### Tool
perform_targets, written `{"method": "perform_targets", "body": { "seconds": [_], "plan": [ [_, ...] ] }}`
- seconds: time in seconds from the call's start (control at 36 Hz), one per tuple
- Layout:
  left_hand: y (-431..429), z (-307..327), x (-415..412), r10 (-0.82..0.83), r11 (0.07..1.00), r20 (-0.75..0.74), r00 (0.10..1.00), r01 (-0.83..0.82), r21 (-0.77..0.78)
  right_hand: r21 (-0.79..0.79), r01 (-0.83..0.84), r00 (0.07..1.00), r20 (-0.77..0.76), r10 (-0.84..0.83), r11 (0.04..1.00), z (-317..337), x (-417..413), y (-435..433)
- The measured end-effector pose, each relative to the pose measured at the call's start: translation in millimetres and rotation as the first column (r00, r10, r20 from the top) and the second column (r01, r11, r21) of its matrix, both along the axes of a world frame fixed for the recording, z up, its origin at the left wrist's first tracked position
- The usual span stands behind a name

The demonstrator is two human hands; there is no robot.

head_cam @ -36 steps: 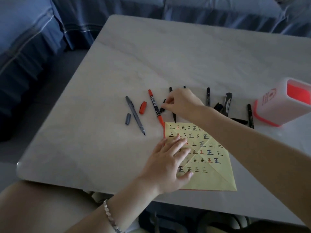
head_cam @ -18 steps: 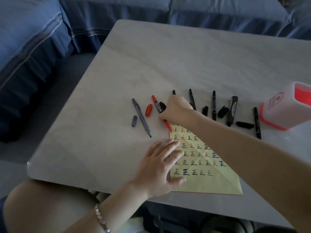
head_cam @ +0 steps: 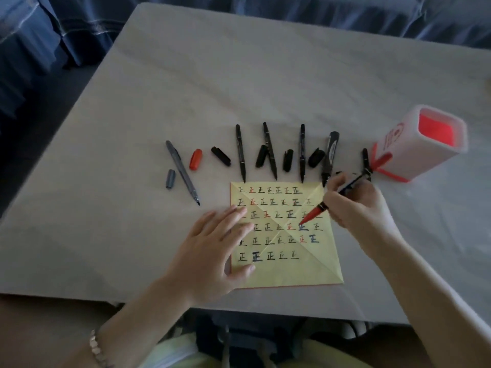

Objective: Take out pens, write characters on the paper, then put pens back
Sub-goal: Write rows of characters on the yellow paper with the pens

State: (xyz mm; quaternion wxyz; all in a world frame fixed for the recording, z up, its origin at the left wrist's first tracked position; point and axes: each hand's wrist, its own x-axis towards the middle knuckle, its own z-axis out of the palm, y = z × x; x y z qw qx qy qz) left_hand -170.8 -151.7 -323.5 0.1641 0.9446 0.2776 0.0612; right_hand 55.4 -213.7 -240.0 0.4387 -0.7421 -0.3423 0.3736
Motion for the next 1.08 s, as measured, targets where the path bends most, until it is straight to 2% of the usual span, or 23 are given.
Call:
{"method": "perform_targets", "body": {
  "seconds": [0.06,0.14,0.33,0.64,0.69,0.83,0.92,1.08],
  "plan": [
    [-0.9,3.0,1.0,0.002,1.0,-0.001,1.0,-0.002,0.017,0.094,0.128,0.992,-0.012,-0.128,0.987,-8.5,2.7,-22.8],
    [-2.6,7.0,6.1,0.014,0.999,0.0,1.0,-0.014,0.051,0.207,0.264,0.961,-0.145,-0.237,0.942,-17.8,-0.6,-48.6],
    [-22.0,7.3,34.0,0.002,1.0,-0.017,1.0,-0.002,-0.017,0.34,0.405,0.914,-0.162,-0.372,0.848,-36.5,-19.6,-69.8],
    [-30.1,-1.1,51.1,-0.047,0.999,-0.048,0.998,0.046,-0.014,0.285,0.202,0.979,-0.094,-0.182,0.937,-54.3,-33.5,-60.8],
    [-30.0,-1.3,51.2,-0.041,0.999,-0.04,0.998,0.041,-0.02,0.296,0.218,0.975,-0.029,-0.219,0.93,-54.1,-34.7,-58.1],
    [-30.3,-2.1,51.1,-0.021,1.0,-0.043,0.999,0.021,-0.018,0.278,0.439,0.888,0.01,-0.459,0.854,-61.7,-38.6,-55.2],
    [-30.4,-1.5,51.6,-0.015,1.0,-0.061,0.998,0.015,-0.012,0.283,0.46,0.86,0.094,-0.501,0.842,-70.5,-41.1,-55.6],
    [-30.1,-1.2,51.8,-0.016,1.0,-0.056,0.998,0.016,-0.009,0.314,0.439,0.856,0.138,-0.498,0.842,-76.0,-45.7,-57.9]
  ]
}}
